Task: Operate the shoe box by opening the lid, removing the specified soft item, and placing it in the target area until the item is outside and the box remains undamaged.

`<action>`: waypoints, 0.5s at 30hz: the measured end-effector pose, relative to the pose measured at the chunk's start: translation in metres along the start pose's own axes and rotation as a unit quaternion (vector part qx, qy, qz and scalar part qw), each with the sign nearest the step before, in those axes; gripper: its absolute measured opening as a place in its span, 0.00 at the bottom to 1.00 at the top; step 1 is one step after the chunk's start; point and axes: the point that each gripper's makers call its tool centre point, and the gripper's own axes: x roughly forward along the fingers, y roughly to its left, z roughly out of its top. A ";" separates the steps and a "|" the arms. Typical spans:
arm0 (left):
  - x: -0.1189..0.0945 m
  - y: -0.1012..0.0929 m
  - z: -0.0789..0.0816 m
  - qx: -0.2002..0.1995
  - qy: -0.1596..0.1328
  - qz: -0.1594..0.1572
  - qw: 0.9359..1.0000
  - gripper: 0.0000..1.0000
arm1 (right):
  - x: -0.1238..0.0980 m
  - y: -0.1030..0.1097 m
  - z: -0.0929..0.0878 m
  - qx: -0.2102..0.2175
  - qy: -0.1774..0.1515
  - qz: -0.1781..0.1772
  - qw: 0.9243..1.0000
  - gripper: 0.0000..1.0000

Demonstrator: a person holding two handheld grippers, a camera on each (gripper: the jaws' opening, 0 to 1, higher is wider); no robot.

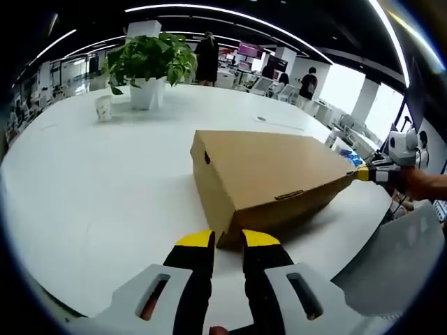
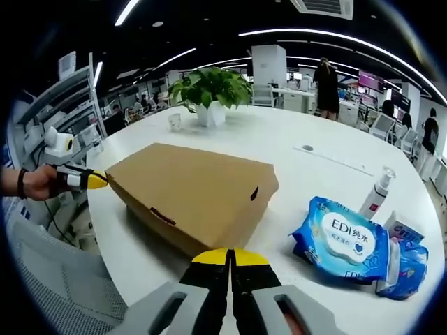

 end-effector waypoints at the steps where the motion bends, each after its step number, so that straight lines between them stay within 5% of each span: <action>1: -0.001 0.000 0.000 0.000 -0.001 0.000 1.000 0.13 | 0.000 0.000 0.000 -0.001 0.001 -0.001 1.000 0.00; 10: -0.016 0.011 0.015 -0.051 -0.033 0.004 0.998 0.15 | -0.015 -0.020 0.013 0.038 -0.022 -0.011 0.999 0.00; 15: -0.018 0.011 0.037 -0.096 -0.059 -0.008 0.994 0.25 | -0.019 -0.015 0.030 0.102 -0.048 0.013 0.994 0.14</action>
